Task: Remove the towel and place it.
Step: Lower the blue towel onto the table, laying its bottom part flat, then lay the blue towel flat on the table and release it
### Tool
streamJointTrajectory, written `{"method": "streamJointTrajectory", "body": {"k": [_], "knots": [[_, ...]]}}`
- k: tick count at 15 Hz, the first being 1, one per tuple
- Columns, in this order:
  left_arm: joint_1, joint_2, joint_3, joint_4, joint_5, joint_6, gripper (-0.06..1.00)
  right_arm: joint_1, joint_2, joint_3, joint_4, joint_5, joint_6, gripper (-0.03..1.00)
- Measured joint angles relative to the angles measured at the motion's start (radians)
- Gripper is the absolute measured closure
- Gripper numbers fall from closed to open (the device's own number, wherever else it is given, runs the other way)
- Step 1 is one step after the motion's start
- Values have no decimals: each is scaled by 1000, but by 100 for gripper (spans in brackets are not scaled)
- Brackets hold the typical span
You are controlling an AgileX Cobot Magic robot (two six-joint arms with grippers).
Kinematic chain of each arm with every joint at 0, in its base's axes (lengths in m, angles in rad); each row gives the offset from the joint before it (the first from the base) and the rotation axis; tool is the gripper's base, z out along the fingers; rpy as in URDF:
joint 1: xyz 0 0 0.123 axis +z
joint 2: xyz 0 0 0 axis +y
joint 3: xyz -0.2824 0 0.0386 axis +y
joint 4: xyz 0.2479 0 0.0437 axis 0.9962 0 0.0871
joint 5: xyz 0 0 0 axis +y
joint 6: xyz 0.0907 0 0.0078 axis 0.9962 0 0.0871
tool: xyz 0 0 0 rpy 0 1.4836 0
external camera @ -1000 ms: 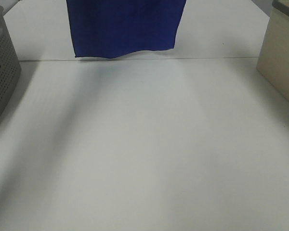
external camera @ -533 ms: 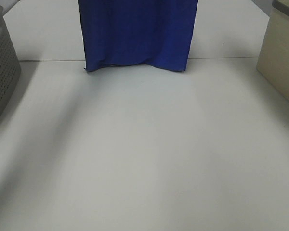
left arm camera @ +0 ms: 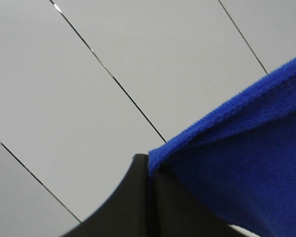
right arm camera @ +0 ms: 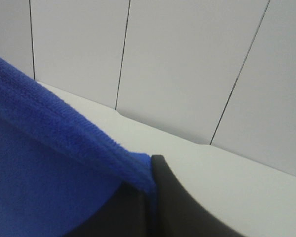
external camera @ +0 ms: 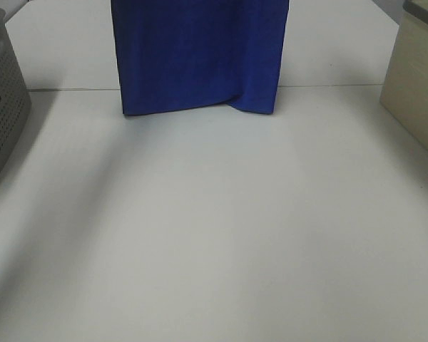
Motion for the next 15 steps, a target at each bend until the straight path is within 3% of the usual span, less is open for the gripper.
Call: {"method": "streamJointTrajectory", "body": {"k": [1, 4, 6, 7, 8, 9, 12, 15], "knots": [[-4, -4, 0, -14, 36, 7, 94, 0, 0, 0, 0, 19, 0, 95], [-22, -40, 0, -139, 348, 121, 94, -1, -16, 0, -3, 171, 0, 95], [-24, -65, 0, -248, 575, 183, 94, -2, -45, 0, 0, 311, 0, 95], [-24, -81, 0, -301, 752, 214, 94, -2, -64, 0, 16, 420, 0, 95], [-24, -92, 0, -319, 836, 230, 94, -2, -74, 0, 29, 483, 0, 95], [-24, -105, 0, -328, 878, 240, 94, -2, -82, 0, 35, 544, 0, 95], [-24, -139, 16, -337, 898, 224, 94, -3, -98, 0, 56, 612, -16, 95], [-24, -249, 212, -368, 897, 177, 94, -3, -144, 57, 79, 619, -17, 95]]}}
